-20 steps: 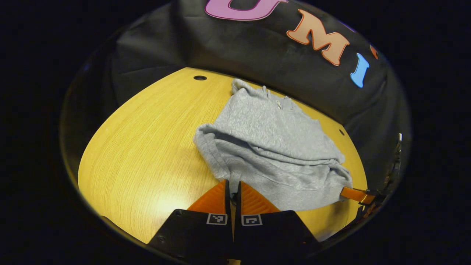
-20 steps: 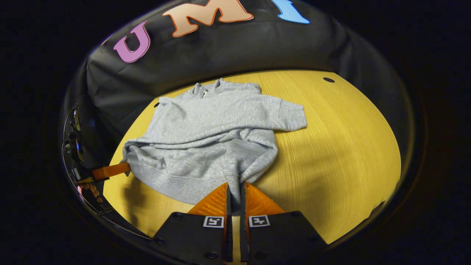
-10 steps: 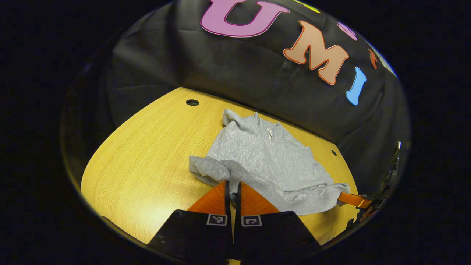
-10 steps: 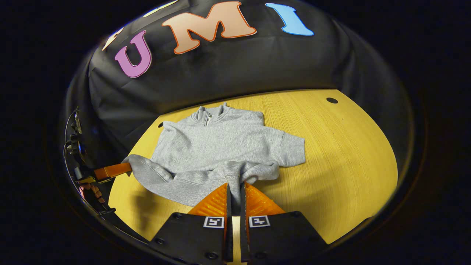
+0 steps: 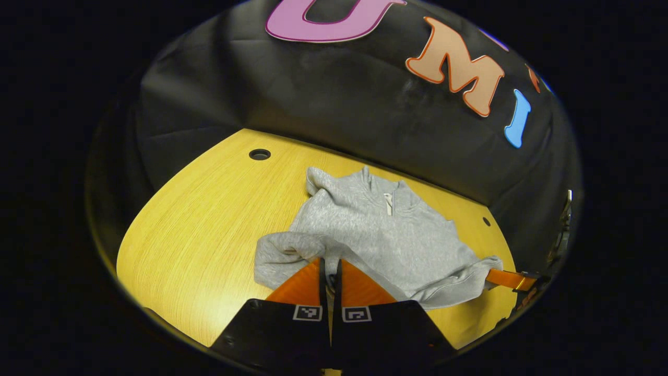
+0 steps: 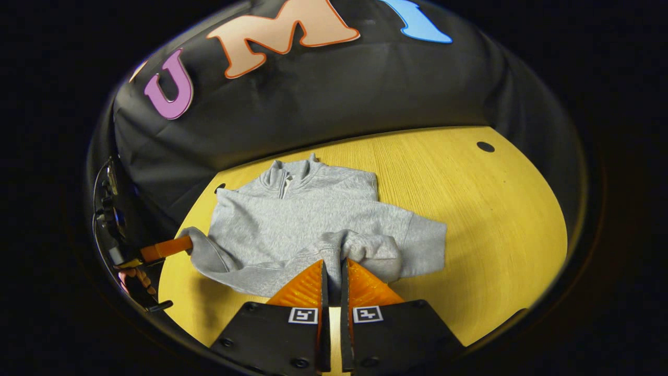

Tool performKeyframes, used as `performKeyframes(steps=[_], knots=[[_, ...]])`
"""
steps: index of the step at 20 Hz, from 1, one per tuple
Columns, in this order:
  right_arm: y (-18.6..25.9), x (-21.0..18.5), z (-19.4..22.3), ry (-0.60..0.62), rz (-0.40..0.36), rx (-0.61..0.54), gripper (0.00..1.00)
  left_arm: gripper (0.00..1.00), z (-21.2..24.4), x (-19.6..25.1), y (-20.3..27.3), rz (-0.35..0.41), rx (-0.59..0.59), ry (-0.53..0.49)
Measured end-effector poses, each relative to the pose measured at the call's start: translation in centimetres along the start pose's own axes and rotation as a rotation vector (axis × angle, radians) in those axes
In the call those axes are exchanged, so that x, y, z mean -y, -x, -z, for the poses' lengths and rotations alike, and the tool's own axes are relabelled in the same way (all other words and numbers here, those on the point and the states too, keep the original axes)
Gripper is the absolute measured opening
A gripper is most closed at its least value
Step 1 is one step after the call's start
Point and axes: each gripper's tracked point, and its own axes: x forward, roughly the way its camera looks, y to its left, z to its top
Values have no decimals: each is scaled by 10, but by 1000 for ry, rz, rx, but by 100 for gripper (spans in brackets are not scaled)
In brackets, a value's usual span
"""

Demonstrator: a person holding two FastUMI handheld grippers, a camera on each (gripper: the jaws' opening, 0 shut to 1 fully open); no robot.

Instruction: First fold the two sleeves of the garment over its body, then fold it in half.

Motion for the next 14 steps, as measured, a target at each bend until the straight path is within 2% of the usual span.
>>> performKeyframes(steps=[5,9,10,11,13,14], knots=[[-45,10,1,-80,-23,-76,10,0,11,-5,-42,-29,-70,-44],[-58,10,-2,-94,-59,-86,13,2,19,-7,-55,-43,-87,-60],[-57,11,-2,-99,-68,-85,17,4,20,-9,-56,-48,-86,-66],[-56,7,-3,-117,-88,-91,18,10,20,-11,-55,-46,-89,-73],[-54,1,-4,-163,-131,-104,27,14,18,-8,-54,-13,-91,-88],[-52,-1,-8,-173,-149,-101,40,15,17,-5,-52,9,-97,-98]])
